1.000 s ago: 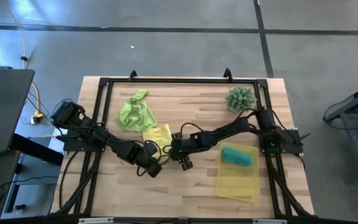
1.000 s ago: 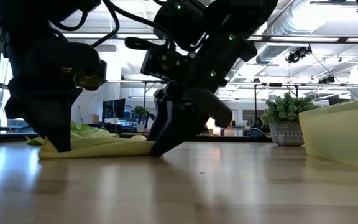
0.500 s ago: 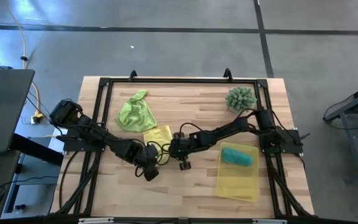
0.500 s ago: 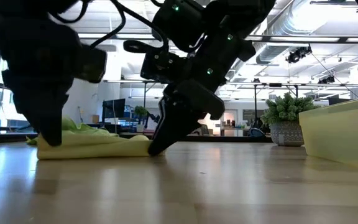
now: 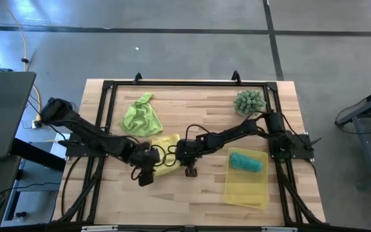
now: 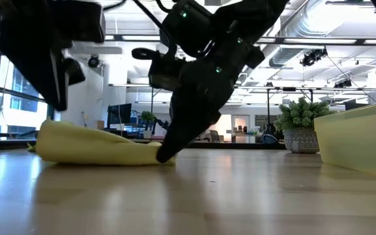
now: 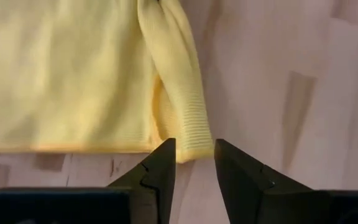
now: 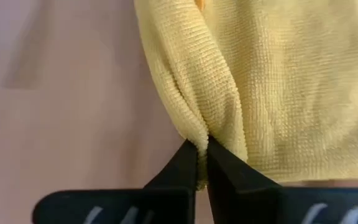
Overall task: Roll microfiber towels into tight, uniform cylinder then place into a basket
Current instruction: Roll the yellow microfiber cloth
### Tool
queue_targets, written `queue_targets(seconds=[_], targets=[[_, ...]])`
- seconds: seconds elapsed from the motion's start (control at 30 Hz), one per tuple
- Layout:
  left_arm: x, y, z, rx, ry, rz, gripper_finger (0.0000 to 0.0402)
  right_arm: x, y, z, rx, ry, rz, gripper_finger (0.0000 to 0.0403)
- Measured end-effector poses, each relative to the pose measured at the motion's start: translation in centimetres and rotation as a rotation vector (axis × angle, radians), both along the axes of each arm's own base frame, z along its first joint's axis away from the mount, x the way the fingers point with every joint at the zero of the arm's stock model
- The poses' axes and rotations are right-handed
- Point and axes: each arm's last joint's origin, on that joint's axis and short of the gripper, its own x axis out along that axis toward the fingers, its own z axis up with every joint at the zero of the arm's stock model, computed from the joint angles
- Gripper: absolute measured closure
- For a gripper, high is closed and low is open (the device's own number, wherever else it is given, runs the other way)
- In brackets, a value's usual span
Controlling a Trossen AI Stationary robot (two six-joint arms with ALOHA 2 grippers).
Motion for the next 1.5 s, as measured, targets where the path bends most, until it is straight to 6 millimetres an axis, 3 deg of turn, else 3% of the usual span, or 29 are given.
queue_targets(seconds=[0.2, 0.43, 0.9, 1.07, 1.33, 1.5], targets=[[0.1, -1.4, 1.2, 0.064, -0.143, -0.114, 0.0302, -0.1, -0.8, -0.2, 0.252, 0.077, -0.023, 0.04], [0.9, -3.9, 1.1, 0.154, -0.285, -0.282, 0.0302, 0.1, -2.3, -0.1, 0.432, 0.156, -0.129, 0.04], [2.0, -5.0, -3.3, 0.315, -0.183, -0.278, 0.0302, 0.1, -2.1, -0.1, 0.429, 0.158, -0.142, 0.0401], [2.5, -5.1, -3.0, 0.353, -0.257, -0.263, 0.0312, 0.1, -2.1, -0.1, 0.429, 0.155, -0.142, 0.0401], [1.2, -6.6, -2.3, 0.327, -0.279, -0.2, 0.0365, 0.1, -2.1, -0.1, 0.428, 0.155, -0.143, 0.0401], [-0.1, -6.2, -2.7, 0.281, -0.145, -0.157, 0.0352, 0.1, -2.0, -0.1, 0.427, 0.154, -0.143, 0.0397]])
